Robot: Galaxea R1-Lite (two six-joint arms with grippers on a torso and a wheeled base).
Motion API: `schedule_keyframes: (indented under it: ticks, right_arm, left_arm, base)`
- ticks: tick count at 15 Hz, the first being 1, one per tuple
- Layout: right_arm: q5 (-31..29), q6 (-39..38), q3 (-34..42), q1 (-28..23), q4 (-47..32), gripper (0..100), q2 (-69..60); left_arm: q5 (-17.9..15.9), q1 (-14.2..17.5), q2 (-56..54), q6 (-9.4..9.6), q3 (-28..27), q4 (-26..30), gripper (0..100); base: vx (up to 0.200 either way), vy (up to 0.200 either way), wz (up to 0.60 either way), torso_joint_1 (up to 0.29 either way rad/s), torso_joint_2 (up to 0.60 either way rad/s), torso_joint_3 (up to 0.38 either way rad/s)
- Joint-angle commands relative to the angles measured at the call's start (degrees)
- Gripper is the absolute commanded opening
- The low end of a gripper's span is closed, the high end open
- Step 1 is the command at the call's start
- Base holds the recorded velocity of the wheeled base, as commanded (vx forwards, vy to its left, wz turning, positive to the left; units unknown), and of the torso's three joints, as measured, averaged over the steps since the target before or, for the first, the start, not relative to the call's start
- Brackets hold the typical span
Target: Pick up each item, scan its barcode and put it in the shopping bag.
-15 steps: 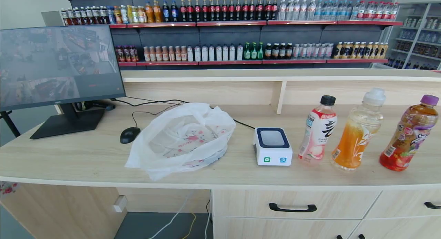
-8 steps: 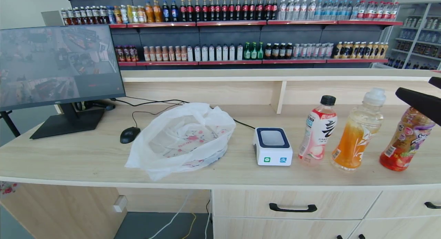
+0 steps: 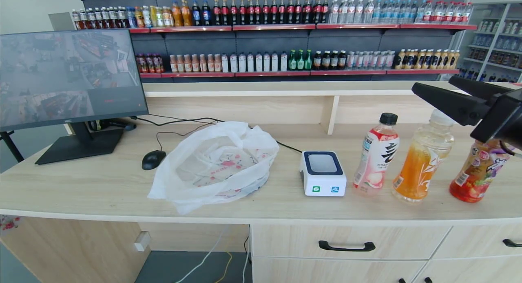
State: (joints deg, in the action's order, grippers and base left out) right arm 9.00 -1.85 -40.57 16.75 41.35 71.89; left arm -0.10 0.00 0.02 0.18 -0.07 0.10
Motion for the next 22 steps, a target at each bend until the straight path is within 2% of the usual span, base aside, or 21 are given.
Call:
schedule_keyframes:
  ticks: [1, 4, 5, 6, 10, 22]
  right_arm:
    - [-0.03, -0.17, 1.37, -2.25, 4.26, 100, 7.39]
    - [-0.82, 0.10, 7.08, -2.25, 14.81, 100, 12.40]
    - [-3.55, 0.71, 7.87, -1.90, 16.75, 100, 13.10]
    - [-5.66, 1.59, 7.44, -0.93, 16.75, 100, 13.72]
    - [-6.98, 1.24, 7.70, -1.11, 18.50, 100, 16.88]
    - [-8.47, 1.50, 10.86, -2.69, 18.50, 100, 20.13]
  left_arm:
    - [0.01, 0.09, -0.02, -0.01, -0.01, -0.01, 100]
    - [0.01, 0.00, -0.02, -0.01, -0.01, -0.01, 100]
    - [0.01, 0.00, -0.02, -0.01, -0.01, -0.01, 100]
    - [0.01, 0.00, -0.02, -0.01, -0.01, -0.01, 100]
    - [0.01, 0.00, -0.02, -0.01, -0.01, -0.01, 100]
    - [0.01, 0.00, -0.02, -0.01, -0.01, -0.01, 100]
  base:
    - [0.000, 0.000, 0.00, 0.000, 0.00, 0.000]
    - [0.000, 0.000, 0.00, 0.000, 0.00, 0.000]
    - [0.000, 0.000, 0.00, 0.000, 0.00, 0.000]
    - [0.000, 0.000, 0.00, 0.000, 0.00, 0.000]
    - [0.000, 0.000, 0.00, 0.000, 0.00, 0.000]
    - [0.000, 0.000, 0.00, 0.000, 0.00, 0.000]
